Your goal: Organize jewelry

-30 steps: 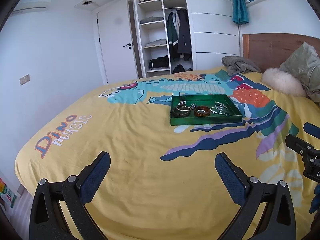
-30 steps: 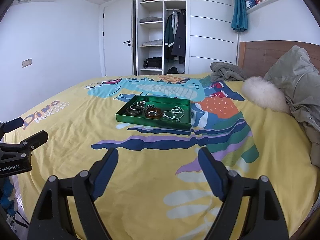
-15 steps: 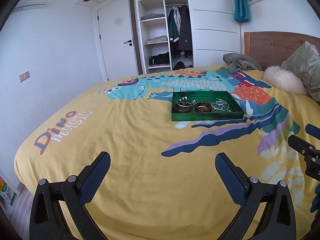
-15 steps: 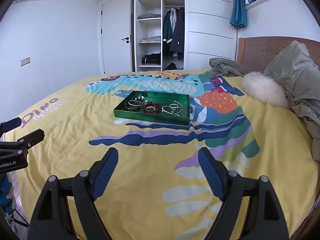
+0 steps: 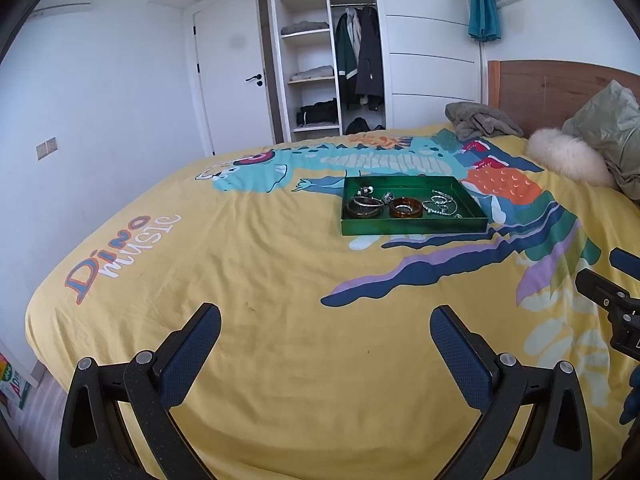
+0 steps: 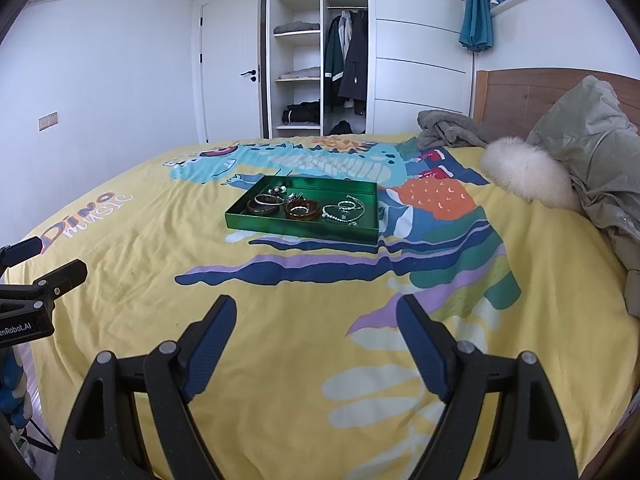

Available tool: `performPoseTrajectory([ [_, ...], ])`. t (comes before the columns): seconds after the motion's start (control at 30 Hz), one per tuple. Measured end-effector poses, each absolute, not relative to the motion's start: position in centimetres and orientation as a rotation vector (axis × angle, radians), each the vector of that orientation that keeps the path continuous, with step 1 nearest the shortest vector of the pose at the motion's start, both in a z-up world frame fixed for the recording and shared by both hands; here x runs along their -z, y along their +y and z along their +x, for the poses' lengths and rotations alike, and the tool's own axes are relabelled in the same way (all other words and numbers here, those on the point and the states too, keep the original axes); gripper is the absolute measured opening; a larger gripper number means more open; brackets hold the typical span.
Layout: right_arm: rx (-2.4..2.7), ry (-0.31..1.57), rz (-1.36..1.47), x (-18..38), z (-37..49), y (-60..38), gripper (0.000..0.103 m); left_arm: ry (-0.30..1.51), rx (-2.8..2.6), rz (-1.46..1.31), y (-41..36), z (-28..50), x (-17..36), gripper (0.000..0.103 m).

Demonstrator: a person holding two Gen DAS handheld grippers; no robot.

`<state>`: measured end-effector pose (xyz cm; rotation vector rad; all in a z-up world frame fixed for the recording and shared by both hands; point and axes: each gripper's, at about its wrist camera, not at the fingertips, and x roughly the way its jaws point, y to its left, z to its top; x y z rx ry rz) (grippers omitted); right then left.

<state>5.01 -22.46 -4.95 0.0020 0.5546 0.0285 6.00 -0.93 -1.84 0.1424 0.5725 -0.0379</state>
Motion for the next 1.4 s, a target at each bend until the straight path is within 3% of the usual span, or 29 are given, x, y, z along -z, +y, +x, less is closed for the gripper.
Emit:
performPoseTrajectory([
  [1.4,-0.021,0.545,0.011,5.21,4.68,-22.99,0.082,0.603,0.023,0.130,-1.50,6.22,2.53,0.103],
])
